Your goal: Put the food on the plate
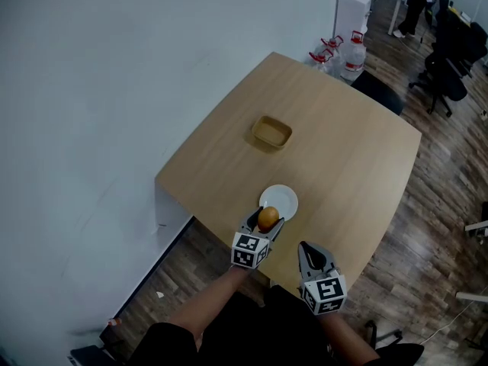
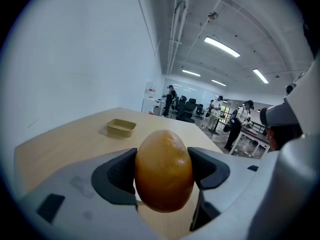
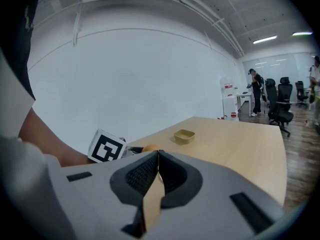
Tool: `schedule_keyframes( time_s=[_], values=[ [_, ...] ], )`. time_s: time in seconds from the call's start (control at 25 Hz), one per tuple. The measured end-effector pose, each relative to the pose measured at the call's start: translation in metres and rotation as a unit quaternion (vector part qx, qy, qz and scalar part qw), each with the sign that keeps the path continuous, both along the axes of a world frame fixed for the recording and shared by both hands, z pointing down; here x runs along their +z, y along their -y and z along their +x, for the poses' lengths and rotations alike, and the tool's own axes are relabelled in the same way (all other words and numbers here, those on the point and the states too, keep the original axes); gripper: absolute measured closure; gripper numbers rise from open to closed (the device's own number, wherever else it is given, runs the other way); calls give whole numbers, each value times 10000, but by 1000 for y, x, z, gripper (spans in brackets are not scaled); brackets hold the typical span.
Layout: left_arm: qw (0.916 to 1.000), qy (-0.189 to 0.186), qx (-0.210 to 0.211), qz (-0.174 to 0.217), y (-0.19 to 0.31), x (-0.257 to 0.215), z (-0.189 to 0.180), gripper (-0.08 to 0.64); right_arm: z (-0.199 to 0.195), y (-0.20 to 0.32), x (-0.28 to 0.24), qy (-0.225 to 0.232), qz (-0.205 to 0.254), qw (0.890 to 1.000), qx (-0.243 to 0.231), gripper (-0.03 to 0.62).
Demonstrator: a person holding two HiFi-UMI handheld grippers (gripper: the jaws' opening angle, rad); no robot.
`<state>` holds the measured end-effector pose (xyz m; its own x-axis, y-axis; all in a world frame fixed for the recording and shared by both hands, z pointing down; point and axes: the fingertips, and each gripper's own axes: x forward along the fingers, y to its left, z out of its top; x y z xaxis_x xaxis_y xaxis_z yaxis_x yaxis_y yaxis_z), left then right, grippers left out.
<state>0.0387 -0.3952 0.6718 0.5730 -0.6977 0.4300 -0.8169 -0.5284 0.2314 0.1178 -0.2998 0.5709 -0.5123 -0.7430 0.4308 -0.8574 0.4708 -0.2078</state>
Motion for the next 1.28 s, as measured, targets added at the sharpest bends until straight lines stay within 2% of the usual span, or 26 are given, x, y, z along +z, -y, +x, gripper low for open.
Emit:
schedule_keyframes(
  time_s=[0.08,0.28,0.52,0.64,0.72,0.8,1.08,1.28],
  values=[
    [9998,106,36,-159,9,16,5,247,2,4,4,2,-46,10000,-10,532],
    [9971,284,-234,-669,20,62,1,247,7,6,14,-22,-154,9999,-19,532],
    [9939,545,-249,-925,36,98,-1,247,21,8,25,-16,-276,9996,66,532],
    [9922,899,142,-854,44,109,3,247,25,8,29,-26,-315,9994,107,532],
    [9880,1160,599,-825,45,120,5,247,24,9,31,-84,-314,9994,96,532],
    [9838,1322,847,-860,49,131,5,247,27,12,34,-133,-333,9993,104,532],
    [9823,1140,972,-1127,59,136,23,247,51,-6,56,-27,-750,9959,509,532],
    [9831,1082,791,-1248,61,138,33,247,41,-9,62,-90,-811,9964,238,532]
  ],
)
